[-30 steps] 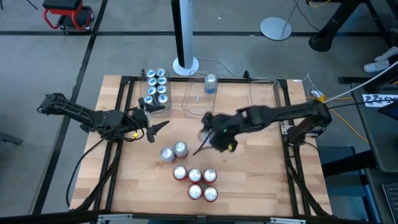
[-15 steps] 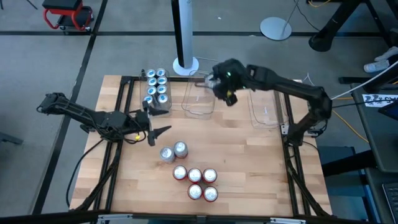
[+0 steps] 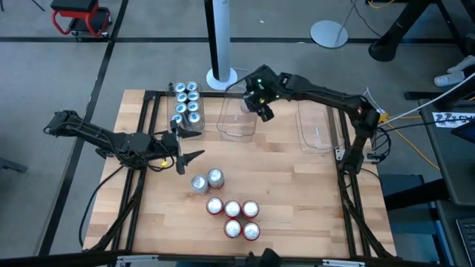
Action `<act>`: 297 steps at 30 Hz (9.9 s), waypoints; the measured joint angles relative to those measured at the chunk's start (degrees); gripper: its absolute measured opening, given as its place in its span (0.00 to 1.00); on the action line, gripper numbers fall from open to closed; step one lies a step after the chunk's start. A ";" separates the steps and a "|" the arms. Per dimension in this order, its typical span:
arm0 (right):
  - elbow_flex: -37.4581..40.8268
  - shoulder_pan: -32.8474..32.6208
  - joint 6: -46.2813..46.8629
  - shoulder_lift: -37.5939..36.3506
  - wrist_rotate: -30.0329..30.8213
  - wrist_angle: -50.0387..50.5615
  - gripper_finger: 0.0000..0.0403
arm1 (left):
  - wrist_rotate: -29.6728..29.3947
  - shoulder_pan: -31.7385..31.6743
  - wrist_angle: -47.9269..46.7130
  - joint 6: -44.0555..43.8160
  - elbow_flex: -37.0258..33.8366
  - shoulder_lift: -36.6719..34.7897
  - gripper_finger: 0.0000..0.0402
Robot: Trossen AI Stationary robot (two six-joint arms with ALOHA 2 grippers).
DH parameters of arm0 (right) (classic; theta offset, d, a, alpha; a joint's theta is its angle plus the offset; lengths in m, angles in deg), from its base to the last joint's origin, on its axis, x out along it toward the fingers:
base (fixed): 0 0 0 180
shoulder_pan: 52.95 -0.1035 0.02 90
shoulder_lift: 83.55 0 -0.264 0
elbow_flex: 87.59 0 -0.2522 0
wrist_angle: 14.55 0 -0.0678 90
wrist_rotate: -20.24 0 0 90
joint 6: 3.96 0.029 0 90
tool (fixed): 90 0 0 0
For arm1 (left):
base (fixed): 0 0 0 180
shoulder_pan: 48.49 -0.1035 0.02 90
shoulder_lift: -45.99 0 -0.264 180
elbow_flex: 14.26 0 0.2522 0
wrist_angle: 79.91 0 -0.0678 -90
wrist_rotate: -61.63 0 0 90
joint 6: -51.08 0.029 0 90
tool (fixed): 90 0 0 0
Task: Sort soda cans
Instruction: Put the orange-white soda can into the middle transparent bin, then put the pink-white soda can into the middle transparent bin
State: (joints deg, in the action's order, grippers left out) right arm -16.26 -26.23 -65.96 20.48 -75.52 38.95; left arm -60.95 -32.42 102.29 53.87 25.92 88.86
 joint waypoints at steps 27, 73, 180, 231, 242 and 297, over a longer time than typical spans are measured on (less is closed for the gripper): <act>-0.02 1.83 -1.95 10.17 -0.89 0.58 0.75 | 0.00 0.00 0.04 0.15 0.00 0.00 0.75; -8.50 -12.07 -7.20 5.05 4.62 8.41 0.90 | 0.00 0.00 0.07 0.22 0.01 0.00 0.75; -8.59 -17.13 -2.12 -4.99 6.19 0.85 0.71 | 0.90 0.89 -5.96 -4.03 0.90 2.68 0.75; -8.50 7.80 3.87 17.96 -9.33 -14.64 0.75 | 11.63 -6.43 -7.32 -6.89 5.53 13.90 0.75; -8.59 7.04 3.63 18.60 -7.41 -14.74 0.78 | 11.61 -6.43 -7.19 -6.88 5.53 13.90 0.75; -4.33 -18.43 -9.01 -16.73 2.88 25.84 0.86 | 11.57 -0.66 -30.72 -17.01 11.93 11.31 0.75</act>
State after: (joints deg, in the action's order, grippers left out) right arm -20.60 -44.66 -74.97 3.75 -72.64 64.79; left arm -49.38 -33.07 71.57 36.85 37.85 100.17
